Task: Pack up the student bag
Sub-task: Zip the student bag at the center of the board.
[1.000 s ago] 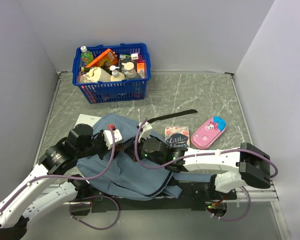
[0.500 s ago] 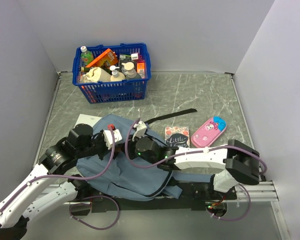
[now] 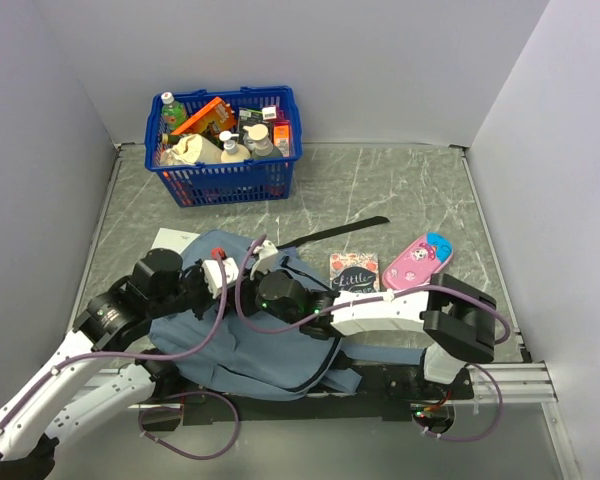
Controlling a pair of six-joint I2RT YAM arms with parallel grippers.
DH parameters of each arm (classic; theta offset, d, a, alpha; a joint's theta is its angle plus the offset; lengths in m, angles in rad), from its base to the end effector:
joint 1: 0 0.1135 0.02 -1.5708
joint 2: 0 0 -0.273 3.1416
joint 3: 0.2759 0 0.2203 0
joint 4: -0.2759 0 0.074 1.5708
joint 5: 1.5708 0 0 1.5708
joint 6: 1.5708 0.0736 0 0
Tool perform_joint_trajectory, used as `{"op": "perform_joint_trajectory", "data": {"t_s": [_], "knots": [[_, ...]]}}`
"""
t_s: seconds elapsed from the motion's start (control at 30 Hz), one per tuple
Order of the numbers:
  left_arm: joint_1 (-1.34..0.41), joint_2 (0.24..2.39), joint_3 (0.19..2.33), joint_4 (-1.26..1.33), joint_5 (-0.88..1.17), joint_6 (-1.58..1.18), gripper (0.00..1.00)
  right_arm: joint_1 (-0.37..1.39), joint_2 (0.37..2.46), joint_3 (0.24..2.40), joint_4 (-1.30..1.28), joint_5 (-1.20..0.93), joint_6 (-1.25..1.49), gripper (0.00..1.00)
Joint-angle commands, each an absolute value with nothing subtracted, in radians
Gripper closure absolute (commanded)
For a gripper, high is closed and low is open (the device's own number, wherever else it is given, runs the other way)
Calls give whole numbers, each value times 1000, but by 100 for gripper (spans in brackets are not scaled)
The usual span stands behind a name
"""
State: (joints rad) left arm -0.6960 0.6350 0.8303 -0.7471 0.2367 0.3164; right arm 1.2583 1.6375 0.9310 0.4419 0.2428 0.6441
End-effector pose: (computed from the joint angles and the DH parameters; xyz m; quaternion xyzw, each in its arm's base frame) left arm 0.0814 -0.0905 0.2991 0.4707 0.7302 -0.1926 0.4562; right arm 0.1333 0.3550 0.2559 -0.1682 0.7737 0.4352 0.4286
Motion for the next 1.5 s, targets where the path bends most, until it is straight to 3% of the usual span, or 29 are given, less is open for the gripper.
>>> {"op": "perform_joint_trajectory", "data": {"t_s": [0.0,0.03,0.07,0.37,0.53,0.57,0.63,0.77,0.87,0.9,1.03,1.13,1.27,1.47], "knots": [[-713,614,847,-620,359,291,99,1269,1509,921,462,268,592,57],[-713,611,844,-620,354,291,99,1267,1479,901,444,306,586,42],[-715,609,836,-618,353,290,99,1267,1424,887,419,322,568,1],[-712,601,813,-607,351,284,91,1293,1195,859,164,236,404,0],[-709,603,813,-615,348,296,72,1322,1112,831,95,241,339,0],[-710,603,819,-621,348,314,59,1322,1095,824,56,241,341,0],[-710,603,848,-660,350,334,43,1321,1080,818,14,261,351,0],[-709,594,923,-741,386,402,16,1321,1025,750,-17,250,388,0],[-710,594,976,-819,434,464,11,1334,1031,724,-26,232,468,0],[-710,592,985,-846,480,488,12,1344,1038,723,-35,239,503,0],[-709,566,994,-978,541,621,34,1410,1087,722,-29,285,572,0],[-710,563,977,-1047,569,747,42,1440,1114,738,-17,302,597,0],[-710,610,954,-1115,574,874,48,1463,1131,749,-8,324,610,3],[-710,661,925,-1138,519,1040,55,1483,1131,735,29,324,607,16]]}}
